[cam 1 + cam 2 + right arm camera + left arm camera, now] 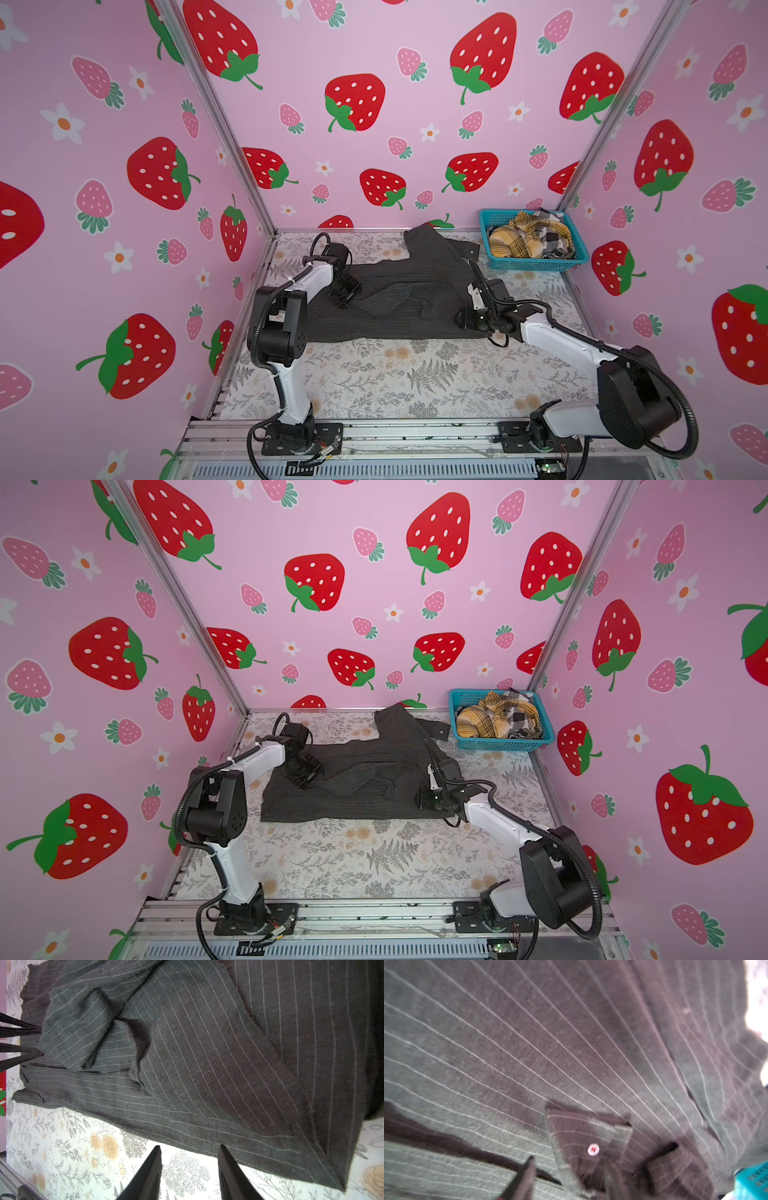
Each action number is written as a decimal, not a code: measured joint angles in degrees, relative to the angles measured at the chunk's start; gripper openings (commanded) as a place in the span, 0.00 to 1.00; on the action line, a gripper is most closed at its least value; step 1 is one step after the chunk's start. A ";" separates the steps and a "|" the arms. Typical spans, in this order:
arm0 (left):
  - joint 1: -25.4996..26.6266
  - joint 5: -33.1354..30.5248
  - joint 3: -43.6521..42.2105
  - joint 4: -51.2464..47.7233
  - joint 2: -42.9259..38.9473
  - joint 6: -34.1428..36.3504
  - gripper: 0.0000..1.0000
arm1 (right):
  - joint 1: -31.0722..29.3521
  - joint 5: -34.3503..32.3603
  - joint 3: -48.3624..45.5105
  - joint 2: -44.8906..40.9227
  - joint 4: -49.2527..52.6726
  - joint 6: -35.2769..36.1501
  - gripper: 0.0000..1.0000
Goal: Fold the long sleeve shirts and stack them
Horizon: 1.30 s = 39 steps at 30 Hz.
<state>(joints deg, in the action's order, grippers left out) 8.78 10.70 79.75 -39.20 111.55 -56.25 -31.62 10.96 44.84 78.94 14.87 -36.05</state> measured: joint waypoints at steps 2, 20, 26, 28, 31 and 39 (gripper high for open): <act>0.00 -0.15 0.92 -0.13 1.20 0.04 0.40 | 0.00 0.00 0.00 -0.28 0.04 -0.09 0.48; 0.50 0.35 3.45 -0.17 -14.88 10.62 0.00 | 1.07 1.27 8.09 1.81 2.10 -7.65 0.74; 2.14 -0.61 -3.56 6.08 -38.93 19.23 0.00 | 1.77 7.52 8.46 2.97 -4.59 -16.31 0.89; 2.16 -0.61 -8.33 7.08 -45.03 20.22 0.00 | 1.79 9.92 6.75 3.32 -9.27 -20.24 0.90; 2.14 -0.59 -14.25 7.30 -49.22 20.15 0.00 | 1.79 12.74 3.65 5.29 -15.85 -25.88 0.90; 2.14 -0.72 -18.64 6.34 -49.18 19.58 0.00 | 2.01 14.45 -5.92 5.73 -22.53 -35.15 0.89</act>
<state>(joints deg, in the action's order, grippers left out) 10.92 9.98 61.10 -32.86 62.37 -36.67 -29.61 25.41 38.92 84.66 -7.66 -71.20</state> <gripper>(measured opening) 0.049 0.890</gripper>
